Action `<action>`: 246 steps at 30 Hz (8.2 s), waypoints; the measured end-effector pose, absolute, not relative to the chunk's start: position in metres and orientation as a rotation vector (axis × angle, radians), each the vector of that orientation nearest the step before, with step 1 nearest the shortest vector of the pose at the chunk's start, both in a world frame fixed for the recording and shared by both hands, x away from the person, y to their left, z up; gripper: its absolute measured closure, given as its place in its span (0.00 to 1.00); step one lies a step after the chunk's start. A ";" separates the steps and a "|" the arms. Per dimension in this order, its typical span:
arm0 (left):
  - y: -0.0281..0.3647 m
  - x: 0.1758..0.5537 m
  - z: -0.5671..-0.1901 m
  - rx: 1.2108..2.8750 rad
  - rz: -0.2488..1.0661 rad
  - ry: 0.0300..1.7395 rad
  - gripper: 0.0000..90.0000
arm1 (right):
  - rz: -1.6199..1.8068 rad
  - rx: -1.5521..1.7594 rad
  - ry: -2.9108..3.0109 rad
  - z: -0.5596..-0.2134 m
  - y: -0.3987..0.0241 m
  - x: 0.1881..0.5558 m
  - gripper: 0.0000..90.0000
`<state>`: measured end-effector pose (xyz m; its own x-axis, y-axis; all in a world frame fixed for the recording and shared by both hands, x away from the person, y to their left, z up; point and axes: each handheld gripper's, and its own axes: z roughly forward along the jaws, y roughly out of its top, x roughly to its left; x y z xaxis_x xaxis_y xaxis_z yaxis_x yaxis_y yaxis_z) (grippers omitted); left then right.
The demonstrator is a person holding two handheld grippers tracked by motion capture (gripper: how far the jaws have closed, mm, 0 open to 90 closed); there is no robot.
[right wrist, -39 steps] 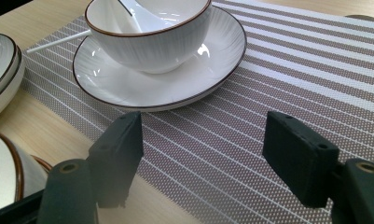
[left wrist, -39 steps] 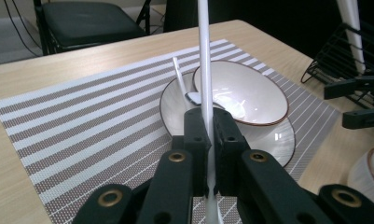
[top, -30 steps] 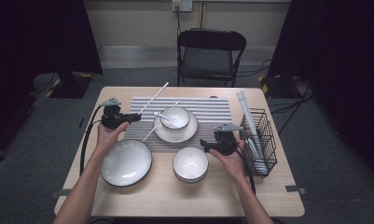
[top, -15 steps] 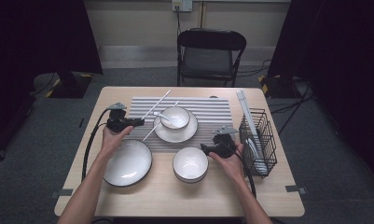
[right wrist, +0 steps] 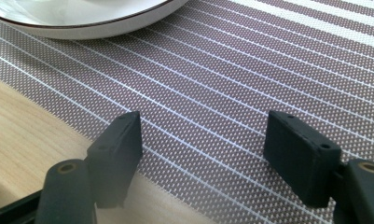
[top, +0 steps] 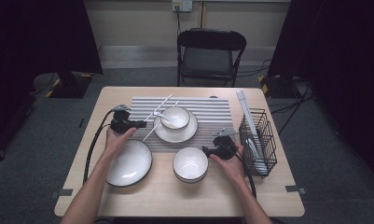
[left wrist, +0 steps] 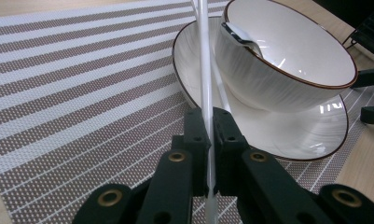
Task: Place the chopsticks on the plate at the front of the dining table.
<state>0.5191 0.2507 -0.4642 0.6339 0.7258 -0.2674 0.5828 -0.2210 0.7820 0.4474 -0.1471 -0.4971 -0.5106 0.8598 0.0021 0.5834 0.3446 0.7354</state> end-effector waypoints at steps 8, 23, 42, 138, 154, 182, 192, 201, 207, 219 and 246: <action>0.246 0.520 -0.468 1.928 0.187 1.045 0.96 | 0.989 1.256 2.210 -0.500 -0.146 0.445 0.27; 0.237 0.522 -0.475 1.955 0.178 1.095 0.96 | 0.983 1.261 2.202 -0.500 -0.145 0.444 0.27; 0.237 0.523 -0.478 1.937 0.149 1.104 0.92 | 0.983 1.262 2.200 -0.500 -0.145 0.444 0.27; 0.262 0.485 -0.472 1.961 0.199 1.053 0.86 | 0.978 1.269 2.195 -0.500 -0.144 0.444 0.27; 0.250 0.482 -0.475 1.987 0.197 1.038 0.81 | 0.981 1.269 2.194 -0.500 -0.144 0.444 0.27; 0.246 0.481 -0.477 2.027 0.232 1.056 0.63 | 0.977 1.274 2.190 -0.500 -0.144 0.443 0.27; 0.241 0.479 -0.477 2.037 0.238 1.049 0.61 | 0.976 1.274 2.190 -0.500 -0.144 0.443 0.27; 0.238 0.480 -0.478 2.044 0.231 1.045 0.58 | 0.976 1.274 2.190 -0.500 -0.144 0.443 0.27; 0.236 0.479 -0.479 2.039 0.223 1.054 0.54 | 0.976 1.275 2.189 -0.500 -0.144 0.443 0.27; 0.235 0.480 -0.479 2.019 0.231 1.083 0.39 | 0.976 1.275 2.189 -0.500 -0.144 0.443 0.27; 0.228 0.477 -0.476 2.023 0.245 1.070 0.36 | 0.975 1.276 2.187 -0.500 -0.143 0.443 0.27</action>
